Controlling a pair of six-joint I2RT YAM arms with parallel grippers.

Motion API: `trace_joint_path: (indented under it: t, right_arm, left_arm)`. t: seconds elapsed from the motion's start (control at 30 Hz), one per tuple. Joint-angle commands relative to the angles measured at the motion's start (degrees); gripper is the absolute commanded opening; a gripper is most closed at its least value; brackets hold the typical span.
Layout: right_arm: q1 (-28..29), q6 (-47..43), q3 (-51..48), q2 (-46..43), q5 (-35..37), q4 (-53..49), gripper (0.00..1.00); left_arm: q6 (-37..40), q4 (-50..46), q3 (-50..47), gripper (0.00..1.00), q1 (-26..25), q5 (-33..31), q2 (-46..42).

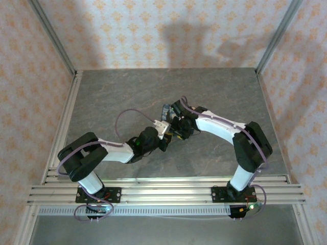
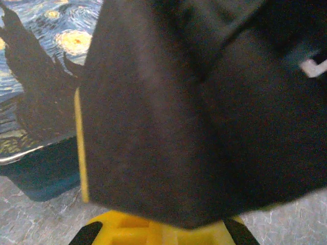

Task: Unlock a padlock with a key

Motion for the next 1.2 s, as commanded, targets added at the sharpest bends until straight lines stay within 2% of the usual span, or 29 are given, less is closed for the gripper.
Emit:
trace_joint_path:
  t: [0.0, 0.33, 0.63, 0.87, 1.0, 1.17]
  right_arm:
    - [0.33, -0.24, -0.69, -3.75, 1.37, 0.32, 0.57]
    - [0.35, 0.33, -3.03, -6.3, 2.35, 2.31, 0.58]
    - [0.08, 4.59, -9.86, -8.85, 4.48, 7.99, 0.51]
    - [-0.18, 7.58, -14.97, -11.93, 8.09, 12.73, 0.5]
    - [-0.37, 9.02, -17.37, -13.66, 9.85, 15.64, 0.53]
    - [-0.36, 9.73, -18.07, -14.03, 10.63, 17.02, 0.54]
  left_arm:
    - [-6.3, 3.57, -1.28, 0.0, 1.52, 0.26, 1.88]
    - [-14.42, 7.98, -3.21, 0.0, 2.82, -1.65, 4.56]
    - [-19.52, 9.34, -4.32, 0.0, 3.47, -0.29, 3.94]
    - [-22.87, 10.83, -2.74, 0.0, 6.2, 10.54, 5.51]
    - [-22.09, 10.18, -1.43, 0.0, 6.43, 14.85, 6.15]
    - [-25.8, 7.63, 0.44, 0.0, 6.43, 16.58, 7.16]
